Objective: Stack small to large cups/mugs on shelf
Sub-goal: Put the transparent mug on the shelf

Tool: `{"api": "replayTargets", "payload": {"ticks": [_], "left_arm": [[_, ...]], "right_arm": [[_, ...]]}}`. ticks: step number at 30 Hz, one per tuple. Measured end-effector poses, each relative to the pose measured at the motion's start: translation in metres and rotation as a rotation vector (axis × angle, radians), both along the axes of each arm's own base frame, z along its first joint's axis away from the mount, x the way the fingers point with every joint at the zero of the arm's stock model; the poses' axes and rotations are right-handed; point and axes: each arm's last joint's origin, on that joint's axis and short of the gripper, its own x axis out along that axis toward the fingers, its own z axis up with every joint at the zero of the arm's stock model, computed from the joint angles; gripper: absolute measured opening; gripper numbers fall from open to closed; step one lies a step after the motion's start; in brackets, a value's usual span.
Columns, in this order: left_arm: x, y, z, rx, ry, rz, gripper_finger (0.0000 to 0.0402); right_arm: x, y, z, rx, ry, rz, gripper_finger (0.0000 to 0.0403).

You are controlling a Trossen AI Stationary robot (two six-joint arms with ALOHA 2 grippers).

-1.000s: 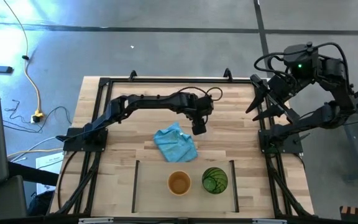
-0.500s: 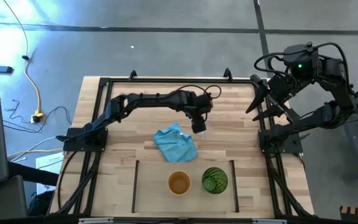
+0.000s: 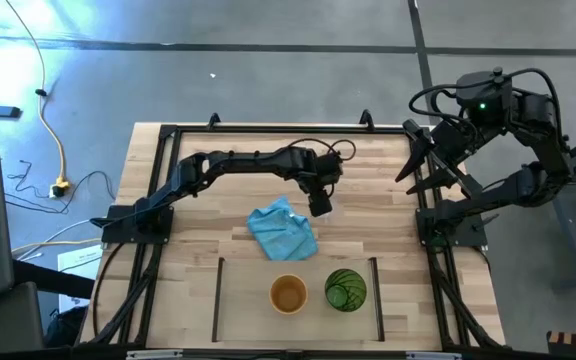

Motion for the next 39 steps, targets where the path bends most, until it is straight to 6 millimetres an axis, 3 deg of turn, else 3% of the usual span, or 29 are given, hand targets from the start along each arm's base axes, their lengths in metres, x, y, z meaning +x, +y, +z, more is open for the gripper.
{"api": "replayTargets", "payload": {"ticks": [8,17,31,39], "left_arm": [[0.002,0.001,-0.002,-0.003,-0.012,0.007,0.0129],[0.003,0.001,-0.001,-0.006,-0.032,0.003,0.0008],[-0.002,0.0,-0.002,-0.028,0.02,0.033,0.0002],[-0.011,-0.001,0.003,-0.036,0.094,0.158,0.0001]], "right_arm": [[0.0,0.0,0.0,0.001,0.005,0.0,0.0135],[0.0,0.0,-0.001,0.002,0.008,0.0,0.0135],[-0.001,0.0,-0.002,0.009,0.026,-0.002,0.0135],[-0.001,0.0,-0.003,0.014,0.041,-0.003,0.0135]]}}
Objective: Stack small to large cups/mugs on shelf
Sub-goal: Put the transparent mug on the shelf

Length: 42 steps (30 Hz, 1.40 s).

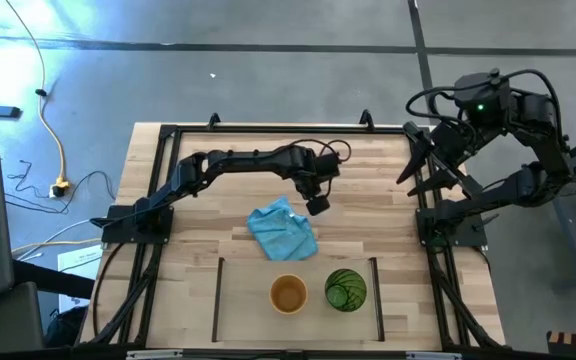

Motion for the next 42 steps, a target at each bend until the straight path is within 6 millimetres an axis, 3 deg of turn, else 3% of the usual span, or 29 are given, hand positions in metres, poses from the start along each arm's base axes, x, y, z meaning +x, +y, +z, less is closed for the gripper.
{"api": "replayTargets", "payload": {"ticks": [6,19,31,42], "left_arm": [[-0.002,0.006,0.022,0.087,0.001,0.078,0.0],[-0.019,0.011,0.062,0.013,0.046,0.054,0.0],[-0.053,0.0,0.114,-0.004,0.02,0.072,0.0],[-0.097,-0.018,0.172,-0.014,-0.06,0.168,0.0]], "right_arm": [[0.0,0.0,-0.001,0.004,0.011,-0.001,0.0135],[0.0,0.0,-0.001,0.051,0.045,-0.024,0.0135],[0.0,0.0,-0.001,0.044,0.041,-0.032,0.0135],[0.0,-0.001,-0.001,0.024,0.044,-0.064,0.0135]]}}
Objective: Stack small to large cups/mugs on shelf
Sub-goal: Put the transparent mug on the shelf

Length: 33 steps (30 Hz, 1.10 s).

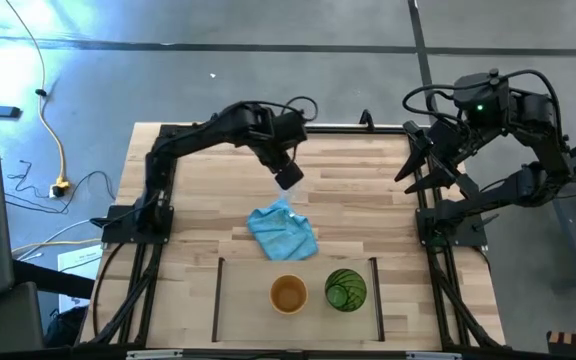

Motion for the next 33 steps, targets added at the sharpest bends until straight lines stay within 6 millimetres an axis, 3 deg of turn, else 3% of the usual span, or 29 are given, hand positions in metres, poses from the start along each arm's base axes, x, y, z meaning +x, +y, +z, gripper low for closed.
{"api": "replayTargets", "payload": {"ticks": [6,13,33], "left_arm": [[-0.018,-0.02,0.027,0.021,-0.08,0.02,0.0],[-0.027,-0.048,0.043,0.018,-0.138,0.015,0.0],[-0.022,-0.104,0.045,0.014,-0.165,0.004,0.0]], "right_arm": [[0.0,0.0,0.0,-0.004,-0.002,0.001,0.0135],[0.0,0.0,0.0,0.0,0.0,-0.001,0.0135],[-0.001,0.0,-0.001,0.003,0.012,-0.001,0.0135]]}}
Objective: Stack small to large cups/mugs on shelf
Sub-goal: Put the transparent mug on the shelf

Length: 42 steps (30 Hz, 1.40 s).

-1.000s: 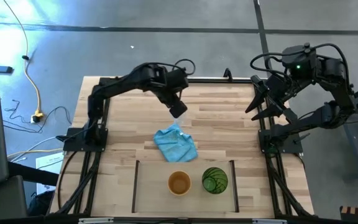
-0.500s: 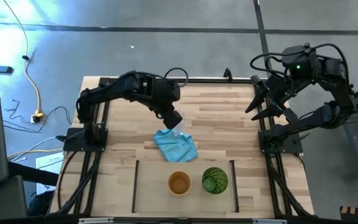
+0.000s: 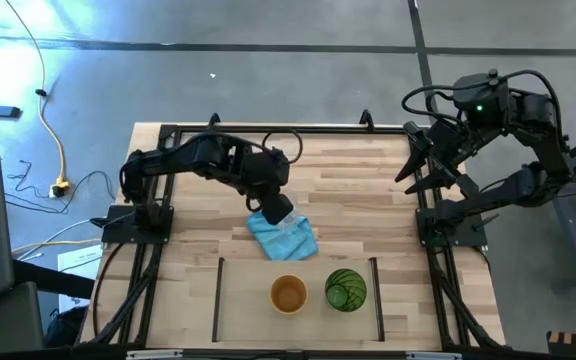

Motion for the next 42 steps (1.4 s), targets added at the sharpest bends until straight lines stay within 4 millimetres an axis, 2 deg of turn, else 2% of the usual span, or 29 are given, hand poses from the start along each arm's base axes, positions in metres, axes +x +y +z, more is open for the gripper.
{"api": "replayTargets", "payload": {"ticks": [9,14,19,26,33,42], "left_arm": [[-0.006,-0.02,0.005,-0.006,-0.024,0.001,0.0],[-0.026,-0.023,0.007,-0.011,-0.02,0.04,0.0],[-0.051,-0.034,0.007,-0.037,-0.014,0.063,0.0],[-0.068,-0.056,-0.003,-0.075,0.014,0.099,0.0],[-0.075,-0.076,-0.014,-0.116,0.038,0.145,0.0],[-0.082,-0.1,-0.014,-0.148,0.017,0.172,0.0]], "right_arm": [[-0.001,0.0,-0.001,-0.01,0.009,0.008,0.0135],[-0.002,0.0,-0.002,-0.016,0.011,0.012,0.0135],[-0.001,0.0,-0.002,-0.021,0.008,0.014,0.0135],[0.0,0.0,0.0,-0.027,-0.014,0.015,0.0135],[0.001,0.0,0.001,-0.023,-0.031,0.011,0.0135],[0.001,0.0,0.001,-0.025,-0.032,0.011,0.0135]]}}
